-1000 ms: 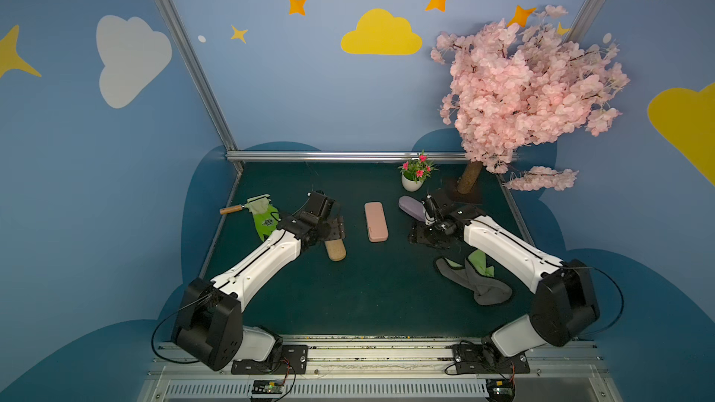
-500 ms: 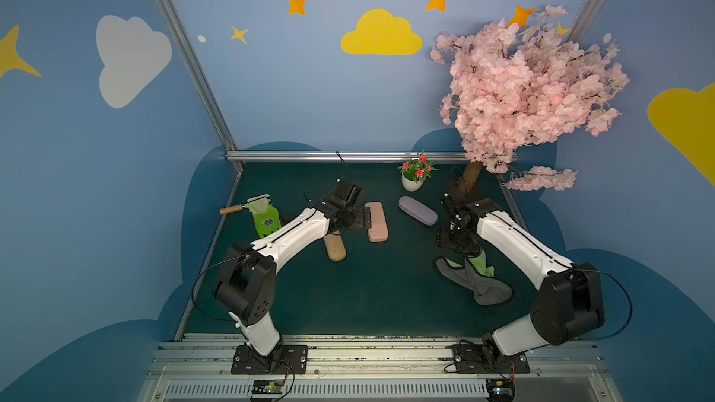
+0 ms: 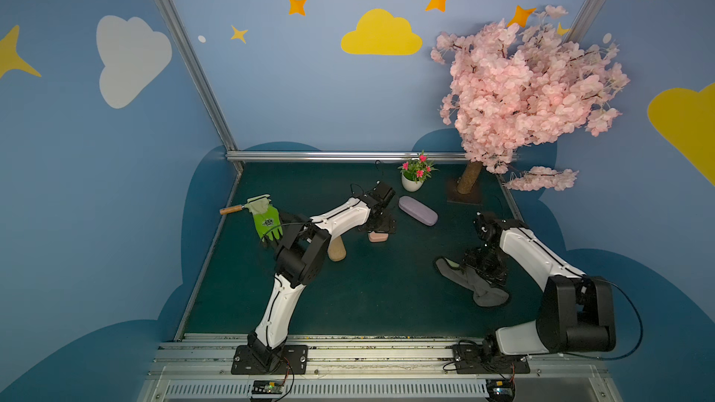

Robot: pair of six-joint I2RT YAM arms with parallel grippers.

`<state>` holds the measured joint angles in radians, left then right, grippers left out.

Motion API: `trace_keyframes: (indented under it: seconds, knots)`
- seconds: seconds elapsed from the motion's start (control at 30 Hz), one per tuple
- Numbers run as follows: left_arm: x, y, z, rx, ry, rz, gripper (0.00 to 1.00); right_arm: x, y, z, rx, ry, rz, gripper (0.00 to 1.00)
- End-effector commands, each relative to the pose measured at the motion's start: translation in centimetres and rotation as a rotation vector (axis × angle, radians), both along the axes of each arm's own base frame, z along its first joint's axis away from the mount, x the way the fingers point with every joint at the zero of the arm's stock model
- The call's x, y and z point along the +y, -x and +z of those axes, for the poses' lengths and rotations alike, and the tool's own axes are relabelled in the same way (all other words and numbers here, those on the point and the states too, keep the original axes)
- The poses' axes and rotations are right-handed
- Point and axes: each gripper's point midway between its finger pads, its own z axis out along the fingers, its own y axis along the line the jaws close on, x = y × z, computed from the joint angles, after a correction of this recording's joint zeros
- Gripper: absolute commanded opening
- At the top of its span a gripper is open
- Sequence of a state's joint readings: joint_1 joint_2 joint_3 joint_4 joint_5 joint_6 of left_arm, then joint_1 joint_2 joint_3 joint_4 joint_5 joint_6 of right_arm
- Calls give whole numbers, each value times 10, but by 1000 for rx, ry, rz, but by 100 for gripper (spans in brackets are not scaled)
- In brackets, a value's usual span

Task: Wipe the eyeglass case
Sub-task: Pick up the eyeglass case from the center of the board.

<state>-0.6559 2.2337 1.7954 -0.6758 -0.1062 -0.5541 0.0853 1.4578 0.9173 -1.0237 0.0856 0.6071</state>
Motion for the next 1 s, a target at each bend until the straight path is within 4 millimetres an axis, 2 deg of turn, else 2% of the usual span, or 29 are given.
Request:
trace_keyframes:
  seconds: [0.0,0.07,0.2,0.27,0.33,0.37,0.5,0.53,0.7,0.83,0.93,0.97]
  knots:
    - [2,9,-7,46,-41,-12,96,11,-6,-12,-14,-69,-24,83]
    - [0,7,-10,40,-39,-21,94,13,-4,-19,-2,-78,-24,79]
    - [-3,3,-10,16,-26,-40,85,17,-5,-26,-5,-105,-17,65]
    - [0,3,-10,1,-25,-47,82,19,-8,-26,-16,-115,-8,55]
    - [2,3,-7,-16,-8,-62,75,21,-10,-26,-25,-123,12,40]
    - [3,4,-6,-24,-2,-66,74,22,-11,-25,-33,-126,22,35]
    - [15,8,-1,-50,41,-74,57,31,-19,-15,-83,-139,92,15]
    - [19,9,1,-55,61,-78,51,36,-23,-9,-105,-139,122,12]
    - [29,21,17,-94,153,-120,47,69,-36,27,-198,-155,292,0]
    - [35,36,35,-156,224,-155,47,118,-44,70,-316,-293,466,0]
    - [33,46,54,-229,291,-224,45,158,-51,112,-473,-481,571,0]
    - [33,48,58,-250,305,-233,45,164,-53,121,-509,-520,567,0]
